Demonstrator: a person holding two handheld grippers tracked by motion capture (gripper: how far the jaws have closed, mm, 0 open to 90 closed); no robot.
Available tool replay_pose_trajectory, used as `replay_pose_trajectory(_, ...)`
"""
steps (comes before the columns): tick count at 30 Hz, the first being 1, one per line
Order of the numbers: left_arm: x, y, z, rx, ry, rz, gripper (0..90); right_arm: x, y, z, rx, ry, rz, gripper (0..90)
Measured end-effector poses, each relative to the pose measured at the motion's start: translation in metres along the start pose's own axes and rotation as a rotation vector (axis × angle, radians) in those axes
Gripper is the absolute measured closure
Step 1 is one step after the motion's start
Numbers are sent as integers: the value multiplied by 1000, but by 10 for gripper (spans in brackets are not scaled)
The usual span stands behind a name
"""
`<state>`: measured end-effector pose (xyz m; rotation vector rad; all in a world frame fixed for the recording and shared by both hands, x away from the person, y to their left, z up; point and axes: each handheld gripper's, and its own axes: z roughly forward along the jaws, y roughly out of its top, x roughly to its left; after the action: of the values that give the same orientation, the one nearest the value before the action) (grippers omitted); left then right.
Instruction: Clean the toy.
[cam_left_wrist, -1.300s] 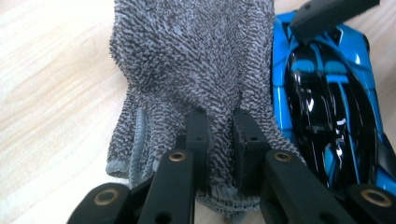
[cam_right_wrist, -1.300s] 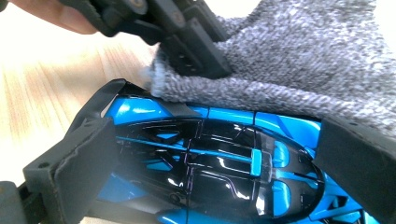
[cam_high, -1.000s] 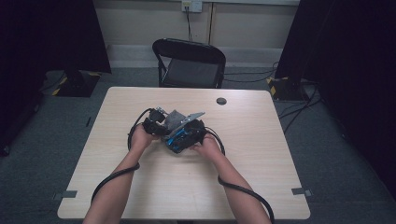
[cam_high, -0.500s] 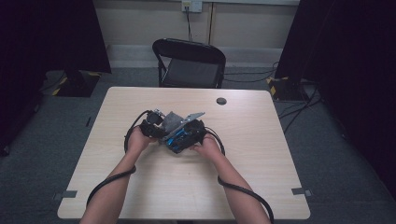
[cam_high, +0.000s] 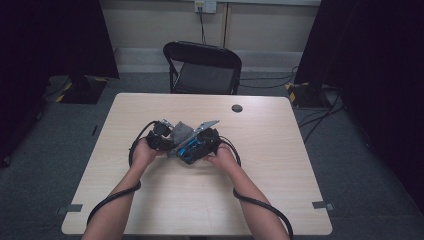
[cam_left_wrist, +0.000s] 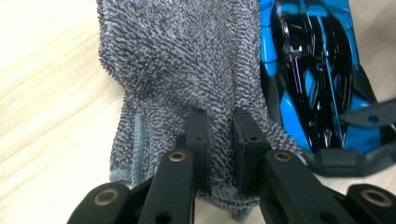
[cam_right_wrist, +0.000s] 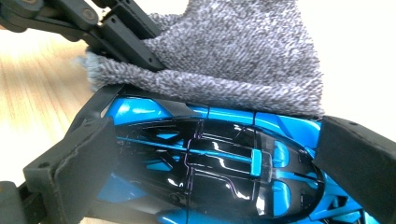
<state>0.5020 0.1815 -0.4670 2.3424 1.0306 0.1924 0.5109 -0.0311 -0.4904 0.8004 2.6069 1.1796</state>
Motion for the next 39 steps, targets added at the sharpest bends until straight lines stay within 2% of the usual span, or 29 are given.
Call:
replay_pose_trajectory(14,-1,-20,-13,-3,-11,-7,788,0,0,0,3,-1,-1,0)
replay_pose_trajectory(28,-9,-41,-25,-20,-21,-28,785,0,0,0,-2,-3,0,0)
replay_pose_trajectory(39,-16,-60,-38,-27,-22,-26,783,0,0,0,-3,-3,3,0)
